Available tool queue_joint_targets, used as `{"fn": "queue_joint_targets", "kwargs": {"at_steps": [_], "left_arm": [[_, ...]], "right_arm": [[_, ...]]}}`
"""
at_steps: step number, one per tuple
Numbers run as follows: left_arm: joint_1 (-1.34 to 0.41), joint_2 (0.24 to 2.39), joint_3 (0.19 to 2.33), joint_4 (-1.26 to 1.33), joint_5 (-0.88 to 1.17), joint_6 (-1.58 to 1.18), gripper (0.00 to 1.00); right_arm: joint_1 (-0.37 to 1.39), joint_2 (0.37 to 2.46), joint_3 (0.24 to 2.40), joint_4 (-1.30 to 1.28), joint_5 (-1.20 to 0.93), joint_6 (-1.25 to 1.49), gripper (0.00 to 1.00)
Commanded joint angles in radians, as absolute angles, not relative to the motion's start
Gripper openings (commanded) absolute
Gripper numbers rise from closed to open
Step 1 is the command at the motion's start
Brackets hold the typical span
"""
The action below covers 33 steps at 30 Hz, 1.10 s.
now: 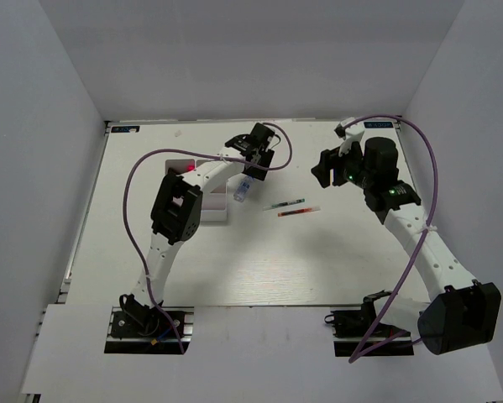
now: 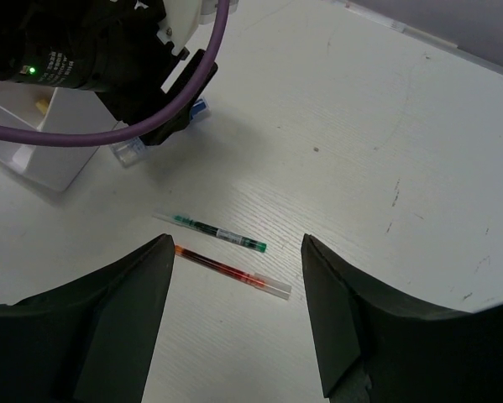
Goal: Sort the stationery into containers
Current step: Grab a piece of stationery with the left arm
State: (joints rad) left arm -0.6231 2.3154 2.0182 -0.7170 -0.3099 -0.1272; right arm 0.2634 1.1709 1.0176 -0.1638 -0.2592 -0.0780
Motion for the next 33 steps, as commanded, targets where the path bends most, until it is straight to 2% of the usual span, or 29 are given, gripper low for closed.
{"fn": "queue_joint_targets", "kwargs": {"at_steps": [1,18,27,31,33], "left_arm": [[-0.623,2.310,2.056,-0.735,-0.316,-0.109,0.76],[-0.623,2.367,2.065,-0.767,-0.264,-0.091,0.65],[-0.623,2.385,2.056,-0.776,-0.244,-0.081,0.62],[-0.623,2.385,2.056,-0.776,-0.244,-0.081,0.55],[-0.623,2.385,2.056,-0.776,-0.244,-0.081,0.47]], "right_arm": [[0.253,1.147,1.014,-0.127,-0.287,-0.063,0.68],[0.236,1.126,0.991,-0.112,-0.331,-0.057,0.68],[0.230,1.120,0.988,-0.112,-0.350,-0.054,0.68],[0.229,1.118,0.985,-0.110,-0.353,-0.054,0.68],[0.227,1.118,0.985,-0.109,-0.356,-0.052,0.68]]}}
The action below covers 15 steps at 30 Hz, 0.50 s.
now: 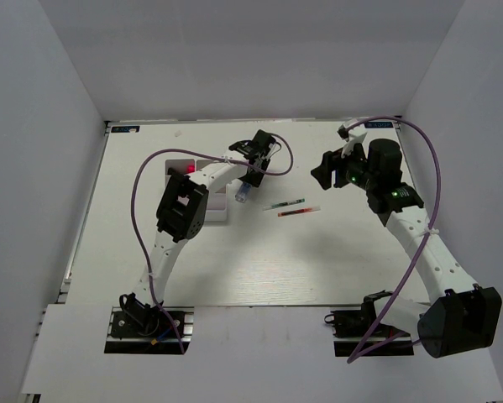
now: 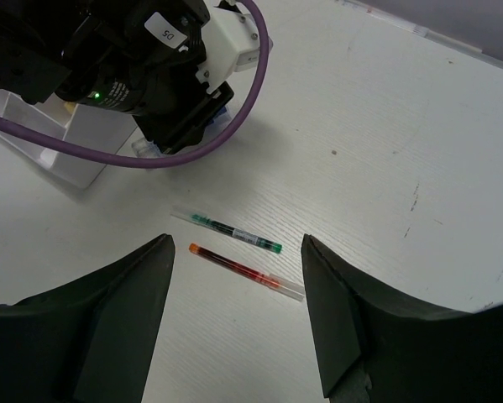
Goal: Sort the stationery into containers
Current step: Grab a piece of stationery with the left arm
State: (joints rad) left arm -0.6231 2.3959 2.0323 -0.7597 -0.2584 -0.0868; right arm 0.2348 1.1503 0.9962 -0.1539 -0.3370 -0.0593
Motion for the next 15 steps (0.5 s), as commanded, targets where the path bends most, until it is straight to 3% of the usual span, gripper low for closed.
{"fn": "queue_joint_targets", "kwargs": {"at_steps": [1,2,5,12,15], "left_arm": [[-0.623,2.375,2.056,-0.776,-0.233,-0.081,0.43],[-0.623,2.375,2.046,-0.776,-0.233,-0.081,0.35],[-0.632,2.309,1.995,-0.724,-0.167,-0.058,0.24],[-0.663,1.938,1.663,-0.424,-0.011,-0.048,0.07],[-0.663,1.747,1.488,-0.286,0.009,-0.072,0.02]], "right_arm": [[0.230,1.118,0.985,-0.107,-0.356,-0.052,0.68],[0.229,1.117,0.983,-0.109,-0.360,-0.054,0.68],[0.229,1.117,0.983,-0.107,-0.359,-0.052,0.68],[0.229,1.094,0.959,-0.089,-0.353,-0.067,0.68],[0.229,1.086,0.950,-0.087,-0.360,-0.075,0.55]]}}
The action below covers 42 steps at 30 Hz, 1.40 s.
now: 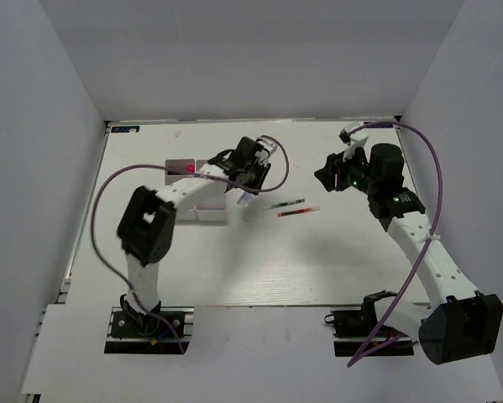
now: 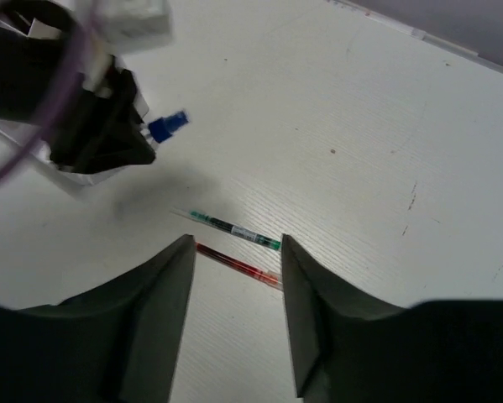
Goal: Sort the stationery into containers
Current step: Grab a piece of stationery with the left arm, then place the stationery into the container
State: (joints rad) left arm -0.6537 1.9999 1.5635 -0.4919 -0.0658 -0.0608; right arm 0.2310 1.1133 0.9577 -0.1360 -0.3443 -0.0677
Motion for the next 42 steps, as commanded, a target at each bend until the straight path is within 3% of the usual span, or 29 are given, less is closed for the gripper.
{"fn": "queue_joint_targets", "kwargs": {"at_steps": [1,4,10,17,24,31,42], "left_arm": [[-0.663,1.703,1.417,-0.258,0.009,-0.072,0.01],[-0.663,1.559,1.311,-0.190,0.011,-0.094,0.00],[-0.663,1.295,1.073,-0.054,-0.118,-0.146,0.00],[-0.652,1.045,0.887,-0.017,-0.456,-0.296,0.00],[-0.643,0.882,0.749,-0.015,-0.751,-0.440,0.00],[-0.643,0.861,0.663,0.029,-1.003,-0.526,0.00],[-0.643,1.136,0.768,-0.144,-1.288,-0.871,0.00]], "right_arm": [[0.226,1.088,0.946,-0.086,-0.364,-0.078,0.48],[0.229,1.080,0.946,-0.090,-0.388,-0.081,0.41],[0.230,1.069,0.940,-0.086,-0.417,-0.086,0.38],[0.233,1.088,0.946,-0.112,-0.488,-0.113,0.14],[0.236,1.095,0.953,-0.132,-0.509,-0.120,0.12],[0.238,1.080,0.942,-0.132,-0.525,-0.126,0.15],[0.235,1.069,0.934,-0.132,-0.537,-0.120,0.15]]}}
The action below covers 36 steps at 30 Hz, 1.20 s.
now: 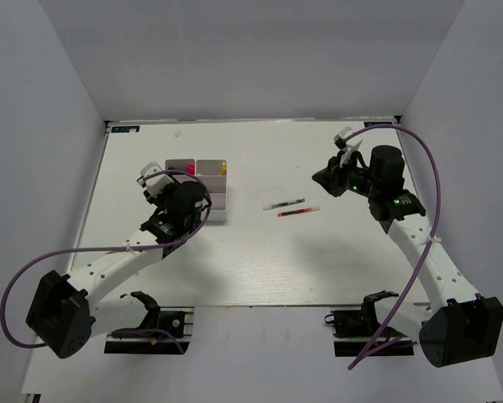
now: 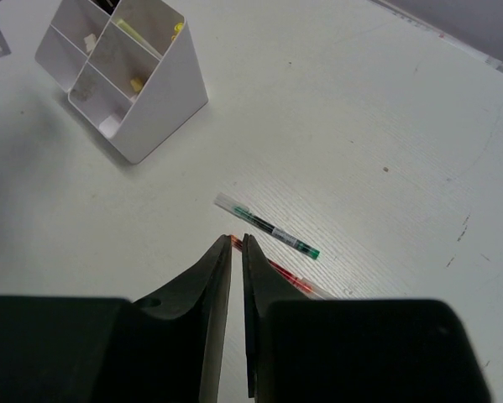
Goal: Sort the stationery into containers
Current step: Place the stationery into the container
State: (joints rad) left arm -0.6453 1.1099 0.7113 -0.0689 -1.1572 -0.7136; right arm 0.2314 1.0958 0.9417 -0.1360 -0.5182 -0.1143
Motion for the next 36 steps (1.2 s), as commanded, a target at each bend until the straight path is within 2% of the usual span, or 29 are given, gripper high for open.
{"fn": "queue_joint_targets", "kwargs": {"at_steps": [1,14,24,25,27,33,36], "left_arm": [[-0.643,1.155,0.784,-0.181,-1.316,-0.927,0.00],[-0.634,1.477,0.933,-0.372,-1.425,-1.214,0.00],[-0.634,1.572,0.976,-0.428,-1.480,-1.287,0.00],[-0.634,1.586,0.976,-0.440,-1.480,-1.301,0.01],[-0.634,1.595,0.976,-0.465,-1.480,-1.336,0.11],[-0.634,1.628,1.012,-0.514,-1.491,-1.377,0.12],[-0.634,1.638,1.025,-0.555,-1.491,-1.399,0.30]], "right_arm": [[0.235,1.068,0.939,-0.133,-0.535,-0.120,0.16],[0.232,1.071,0.936,-0.140,-0.546,-0.120,0.16],[0.232,1.063,0.933,-0.140,-0.546,-0.123,0.18],[0.232,1.063,0.930,-0.137,-0.546,-0.123,0.18],[0.233,1.060,0.930,-0.140,-0.549,-0.123,0.19],[0.232,1.058,0.930,-0.140,-0.552,-0.123,0.20],[0.232,1.055,0.927,-0.140,-0.552,-0.124,0.22]]}}
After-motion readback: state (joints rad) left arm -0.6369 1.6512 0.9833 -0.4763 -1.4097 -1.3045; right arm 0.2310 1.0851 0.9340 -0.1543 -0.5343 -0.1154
